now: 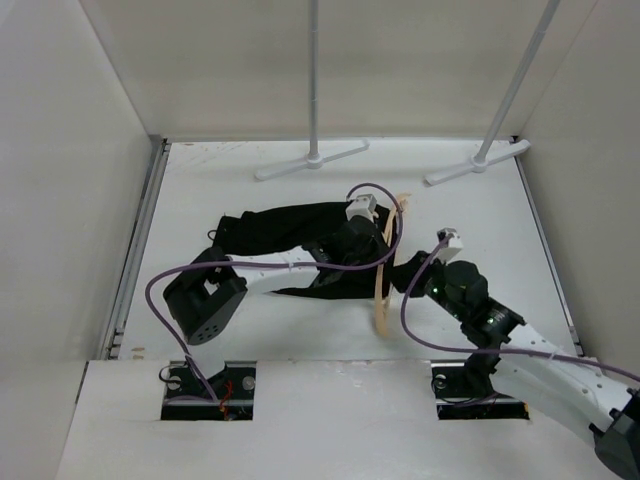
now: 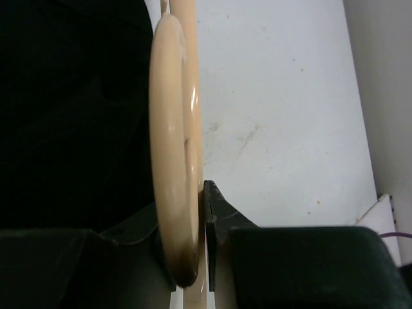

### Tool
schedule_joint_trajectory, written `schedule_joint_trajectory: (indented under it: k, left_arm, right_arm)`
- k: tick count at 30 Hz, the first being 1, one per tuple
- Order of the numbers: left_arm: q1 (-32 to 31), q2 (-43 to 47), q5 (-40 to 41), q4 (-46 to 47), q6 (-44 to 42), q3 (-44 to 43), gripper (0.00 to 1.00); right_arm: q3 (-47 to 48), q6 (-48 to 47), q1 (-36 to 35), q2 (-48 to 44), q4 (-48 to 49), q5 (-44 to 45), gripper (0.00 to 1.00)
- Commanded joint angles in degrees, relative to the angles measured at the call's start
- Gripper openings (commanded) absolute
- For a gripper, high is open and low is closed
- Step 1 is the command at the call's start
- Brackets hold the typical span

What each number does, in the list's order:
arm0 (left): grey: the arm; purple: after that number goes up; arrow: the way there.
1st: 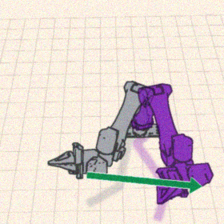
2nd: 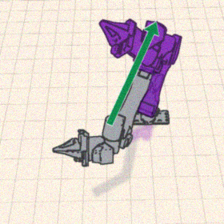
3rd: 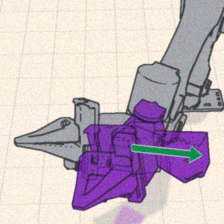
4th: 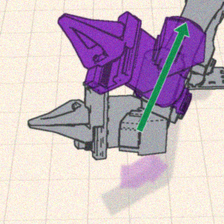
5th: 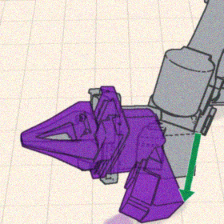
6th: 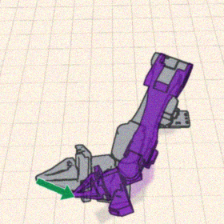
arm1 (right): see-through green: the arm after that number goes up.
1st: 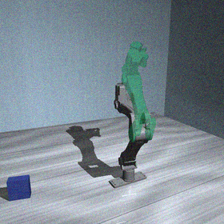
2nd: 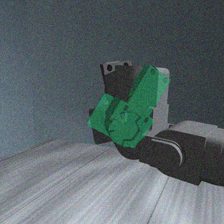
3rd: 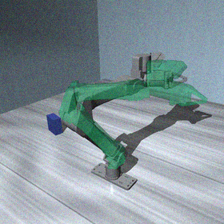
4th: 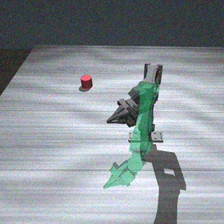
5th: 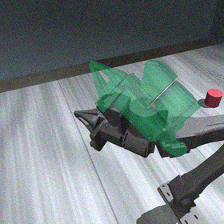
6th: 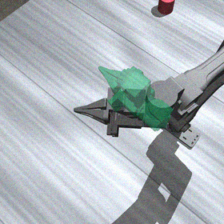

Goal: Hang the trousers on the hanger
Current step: Place trousers on hanger

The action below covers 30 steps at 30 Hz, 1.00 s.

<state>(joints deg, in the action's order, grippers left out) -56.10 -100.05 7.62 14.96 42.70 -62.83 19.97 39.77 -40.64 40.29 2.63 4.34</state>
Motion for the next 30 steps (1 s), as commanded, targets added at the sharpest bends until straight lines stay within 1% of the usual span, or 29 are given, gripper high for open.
schedule_joint_trajectory:
  k: [1, 2, 4, 6, 7, 10, 12, 15, 18, 21, 25, 30]
  left_arm:
    - [0.86, 0.39, 2.22, 3.67, -0.33, -2.39, 0.1]
    - [1.03, -0.14, 2.23, 4.28, -0.25, -2.39, 0.1]
    - [1.21, -0.84, 2.22, 5.86, 0.28, -2.3, 0.1]
    - [1.47, -1.29, 2.31, 7.44, 1.15, -2.04, 0.1]
    - [1.47, -1.55, 2.31, 8.5, 1.94, -1.77, 0.1]
    - [1.83, -2.34, 2.14, 11.66, 5.54, -0.63, 0.1]
    - [1.65, -3.04, 2.14, 13.86, 8.53, 0.25, 0.1]
    - [1.03, -3.83, 4.24, 20.17, 12.49, 3.4, 0.09]
    - [1.47, -4.19, 6.79, 23.35, 13.46, 5.08, 0.09]
    - [2.7, -5.41, 7.15, 24.06, 13.64, 5.26, 0.09]
    - [3.06, -5.86, 7.67, 24.24, 13.9, 5.35, 0.09]
    - [3.58, -7.0, 7.15, 24.33, 13.73, 5.35, 0.1]
  right_arm:
    - [-0.28, 0.66, 3.58, -3.9, -2.28, 1.99, 0.36]
    - [-0.1, 0.66, 4.82, -3.99, -2.63, 1.99, 0.31]
    - [0.68, 0.92, 7.98, -2.34, -3.33, 1.99, 0.16]
    - [1.39, 1.01, 9.31, 0.64, -2.38, 2.25, 0.12]
    - [1.74, 1.01, 9.4, 1.88, -1.85, 2.6, 0.11]
    - [3.32, 0.14, 10.71, 8.29, 2.01, 3.75, 0.12]
    - [5.07, -1.27, 12.29, 13.3, 4.73, 2.52, 0.13]
    - [7.62, -2.68, 14.75, 20.24, 8.52, 1.11, 0.14]
    - [8.68, -2.94, 16.95, 24.73, 12.73, -0.64, 0.18]
    - [10.44, -3.55, 18.8, 29.65, 16.69, -4.41, 0.23]
    - [13.78, -4.0, 20.56, 38.26, 19.51, -6.71, 0.32]
    - [16.5, -4.17, 21.09, 45.65, 23.03, -9.43, 0.37]
